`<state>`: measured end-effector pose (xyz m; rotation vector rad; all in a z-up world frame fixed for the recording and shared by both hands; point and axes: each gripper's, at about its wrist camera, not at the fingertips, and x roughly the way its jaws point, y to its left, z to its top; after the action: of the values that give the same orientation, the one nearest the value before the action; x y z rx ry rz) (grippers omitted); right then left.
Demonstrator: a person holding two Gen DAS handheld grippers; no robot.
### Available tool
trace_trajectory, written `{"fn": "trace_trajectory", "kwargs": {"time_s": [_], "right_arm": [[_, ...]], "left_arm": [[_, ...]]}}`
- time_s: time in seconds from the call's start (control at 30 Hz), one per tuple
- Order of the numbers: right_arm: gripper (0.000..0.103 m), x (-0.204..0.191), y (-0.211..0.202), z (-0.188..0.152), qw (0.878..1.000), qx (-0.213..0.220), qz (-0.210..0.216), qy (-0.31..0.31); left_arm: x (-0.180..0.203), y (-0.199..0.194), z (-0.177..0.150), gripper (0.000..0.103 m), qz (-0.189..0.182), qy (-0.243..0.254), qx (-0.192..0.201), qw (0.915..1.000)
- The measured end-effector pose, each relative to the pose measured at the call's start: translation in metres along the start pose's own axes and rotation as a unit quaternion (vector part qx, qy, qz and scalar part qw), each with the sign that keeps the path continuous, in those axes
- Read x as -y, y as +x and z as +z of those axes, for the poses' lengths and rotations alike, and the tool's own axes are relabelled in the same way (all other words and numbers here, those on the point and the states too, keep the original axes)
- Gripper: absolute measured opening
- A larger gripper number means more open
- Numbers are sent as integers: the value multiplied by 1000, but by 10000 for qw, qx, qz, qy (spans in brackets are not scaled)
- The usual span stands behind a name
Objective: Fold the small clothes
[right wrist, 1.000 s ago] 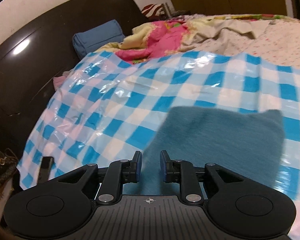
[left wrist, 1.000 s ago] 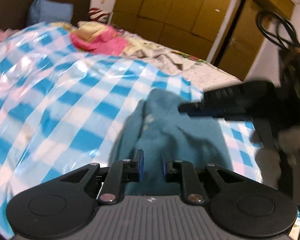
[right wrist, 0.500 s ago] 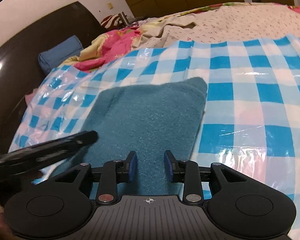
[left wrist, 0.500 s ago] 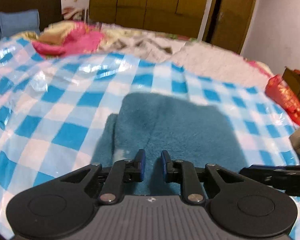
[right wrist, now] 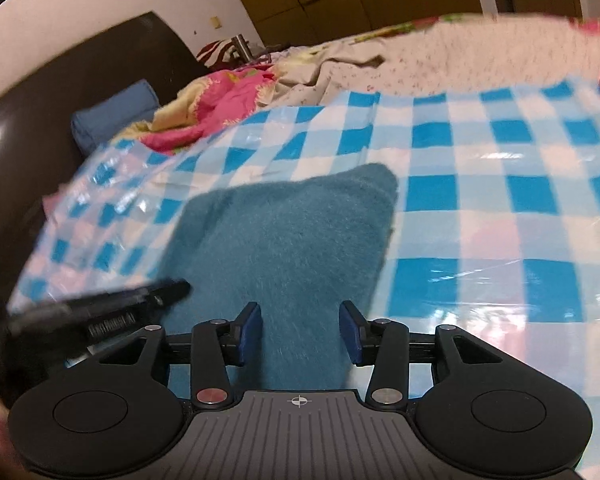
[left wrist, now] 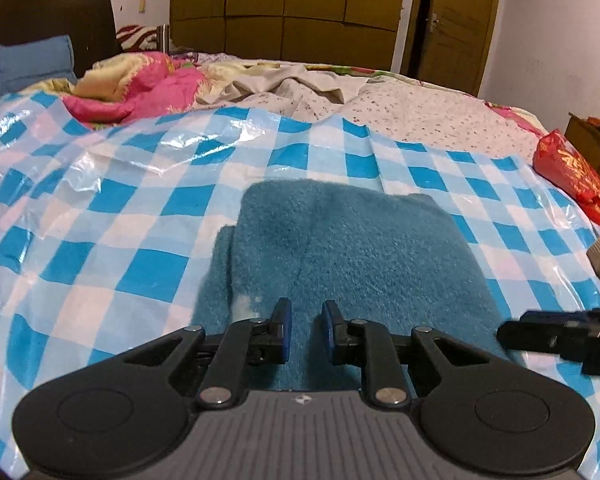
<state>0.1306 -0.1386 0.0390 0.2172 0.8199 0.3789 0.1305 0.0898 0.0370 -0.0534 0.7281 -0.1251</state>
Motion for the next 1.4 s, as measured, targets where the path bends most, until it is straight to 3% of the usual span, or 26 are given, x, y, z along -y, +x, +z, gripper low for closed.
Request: {"fn": "trace_trajectory", "kwargs": {"time_s": [0.27,0.6,1.0,1.17,1.4], "right_arm": [[43,2,-16,-9,9997,13,167,187],[49,4,13,-11,9979,-360,232,492],[49,-1,-28,-15,9987,-72,352,350],[49,-4,-27,-22,9983,-189,425,358],[49,-17,-12,-36,9991,-395,153,85]], "left_arm": [[-5,-23,-11,32,-72,-138,-16,9999],[0,-9,-17,34,120,27,-230,9997],[16,-37,-18,34,426,180,-324,9984],[21,-46,-20,34,488,196,-383,9979],[26,-37,-23,36,663,371,-639,9951]]}}
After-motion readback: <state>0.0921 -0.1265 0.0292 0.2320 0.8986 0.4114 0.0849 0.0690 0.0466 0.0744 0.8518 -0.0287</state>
